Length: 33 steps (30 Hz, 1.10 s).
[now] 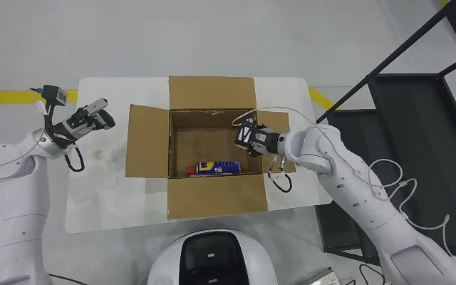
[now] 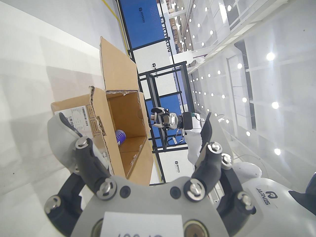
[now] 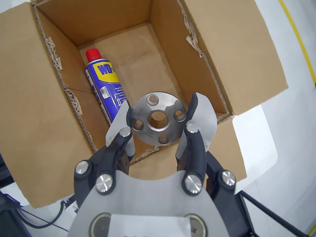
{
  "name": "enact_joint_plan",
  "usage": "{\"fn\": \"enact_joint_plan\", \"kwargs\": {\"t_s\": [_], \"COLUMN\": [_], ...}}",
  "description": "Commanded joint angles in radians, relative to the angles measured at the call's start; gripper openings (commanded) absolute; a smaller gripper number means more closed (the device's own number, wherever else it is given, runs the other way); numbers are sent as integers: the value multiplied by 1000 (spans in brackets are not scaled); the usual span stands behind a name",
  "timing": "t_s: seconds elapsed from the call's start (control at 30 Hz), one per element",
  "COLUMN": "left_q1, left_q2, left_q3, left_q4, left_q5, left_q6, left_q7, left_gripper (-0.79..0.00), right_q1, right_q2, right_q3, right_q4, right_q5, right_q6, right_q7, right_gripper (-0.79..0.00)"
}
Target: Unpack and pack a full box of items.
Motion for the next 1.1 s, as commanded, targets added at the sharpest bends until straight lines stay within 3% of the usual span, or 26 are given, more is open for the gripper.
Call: {"fn": "enact_joint_plan", "kwargs": {"t_s": [0.0,0.17,0.37,1.07], "left_q1": [0,0,0,0], "left_q2": [0,0,0,0], "left_q3": [0,0,0,0], "left_q4": [0,0,0,0], "left_q5": [0,0,0,0], "left_q6": [0,0,0,0], "left_q7": [0,0,0,0], "left_gripper": [0,0,0,0], "right_q1": [84,239,338,461], "right_q2": [-27,-96,-171,-373], "right_q3": [-91,-250,-372,-566], "right_q4": [77,283,481,908], "right_q5": [0,3,24,49], "right_q6": [1,30,41,24], "right_q7": [20,28,-12,-87], "right_gripper": [-785,-785,-785,-785]}}
